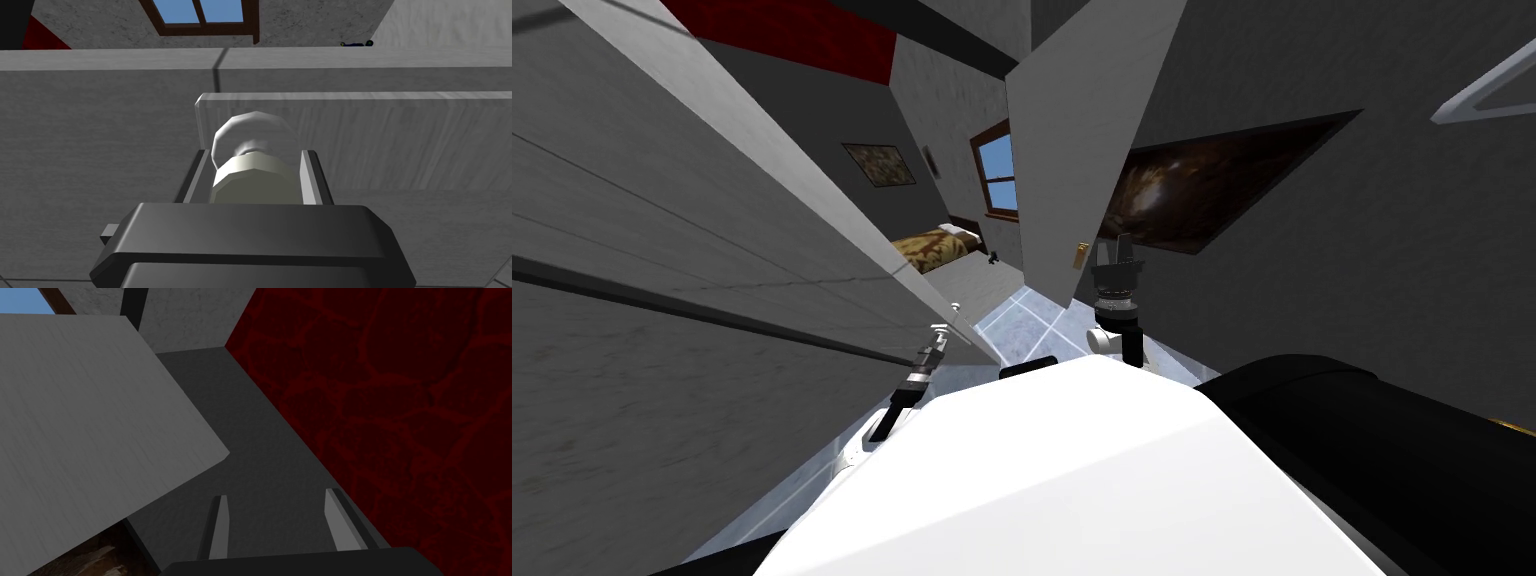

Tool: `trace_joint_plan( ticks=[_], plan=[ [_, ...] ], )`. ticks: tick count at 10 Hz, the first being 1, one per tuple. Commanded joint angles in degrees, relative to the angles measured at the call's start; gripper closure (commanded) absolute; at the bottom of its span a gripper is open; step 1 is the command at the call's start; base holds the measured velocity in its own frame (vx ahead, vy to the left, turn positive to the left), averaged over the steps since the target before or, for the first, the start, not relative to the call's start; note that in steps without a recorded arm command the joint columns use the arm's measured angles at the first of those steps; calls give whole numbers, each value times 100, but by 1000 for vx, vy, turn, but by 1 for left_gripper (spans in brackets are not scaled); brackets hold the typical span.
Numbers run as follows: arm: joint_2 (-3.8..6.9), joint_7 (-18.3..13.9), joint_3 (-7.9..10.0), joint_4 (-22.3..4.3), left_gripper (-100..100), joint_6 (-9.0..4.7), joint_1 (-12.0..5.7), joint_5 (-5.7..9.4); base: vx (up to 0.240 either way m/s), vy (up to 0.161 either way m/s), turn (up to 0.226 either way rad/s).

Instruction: Pull the door open

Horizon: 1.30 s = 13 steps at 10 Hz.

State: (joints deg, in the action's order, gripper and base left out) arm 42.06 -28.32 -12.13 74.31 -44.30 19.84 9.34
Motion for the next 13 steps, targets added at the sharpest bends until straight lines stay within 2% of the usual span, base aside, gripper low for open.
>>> trace_joint_plan(
  ticks=[1,6,9,12,13],
  plan=[
    [94,-75,-17,-136,100,-219,49,1,-131,53,-119],
    [374,-299,-54,-569,100,-920,180,13,-105,48,-84],
    [522,-418,-74,-799,100,-1292,249,19,-98,22,-81],
    [634,-508,-88,-972,100,-1572,301,24,-79,31,-53],
    [581,-478,-116,-909,100,-1482,291,9,-32,6,-25]
  ],
)
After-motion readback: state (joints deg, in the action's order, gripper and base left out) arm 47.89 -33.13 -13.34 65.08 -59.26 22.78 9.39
